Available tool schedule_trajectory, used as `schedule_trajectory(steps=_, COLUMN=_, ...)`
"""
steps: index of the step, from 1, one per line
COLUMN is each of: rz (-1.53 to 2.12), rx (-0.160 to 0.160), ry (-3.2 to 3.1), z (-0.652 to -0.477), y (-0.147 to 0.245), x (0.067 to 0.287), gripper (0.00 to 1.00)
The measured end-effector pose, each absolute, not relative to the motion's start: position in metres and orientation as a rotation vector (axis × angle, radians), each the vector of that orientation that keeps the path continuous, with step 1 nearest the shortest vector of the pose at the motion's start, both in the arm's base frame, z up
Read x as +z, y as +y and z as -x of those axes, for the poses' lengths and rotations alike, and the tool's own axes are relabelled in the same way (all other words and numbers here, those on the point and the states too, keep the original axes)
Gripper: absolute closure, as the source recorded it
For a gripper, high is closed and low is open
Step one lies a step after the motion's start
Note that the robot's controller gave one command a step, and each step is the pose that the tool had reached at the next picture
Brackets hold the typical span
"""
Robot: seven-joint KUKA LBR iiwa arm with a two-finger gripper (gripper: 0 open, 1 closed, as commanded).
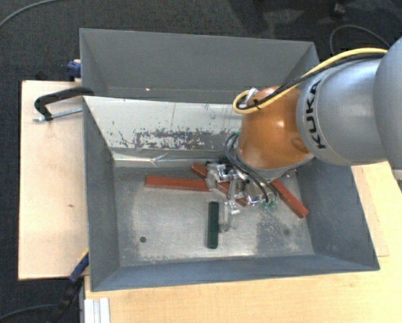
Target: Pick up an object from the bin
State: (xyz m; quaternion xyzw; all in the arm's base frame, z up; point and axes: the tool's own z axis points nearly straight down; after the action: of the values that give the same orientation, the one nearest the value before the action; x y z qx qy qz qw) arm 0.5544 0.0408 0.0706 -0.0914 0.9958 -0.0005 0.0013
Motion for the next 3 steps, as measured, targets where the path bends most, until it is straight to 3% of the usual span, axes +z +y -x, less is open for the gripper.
schedule_trajectory(steps=1, rz=0.803, rx=0.000, ry=3.029, z=-0.534, y=0.039, x=0.072, gripper=0.00)
schedule_trajectory(steps=2, rz=0.800, rx=0.002, ry=3.034, z=-0.532, y=0.039, x=0.071, gripper=1.00)
schedule_trajectory(steps=3, rz=0.819, rx=0.003, ry=3.017, z=-0.537, y=0.103, x=0.197, gripper=1.00)
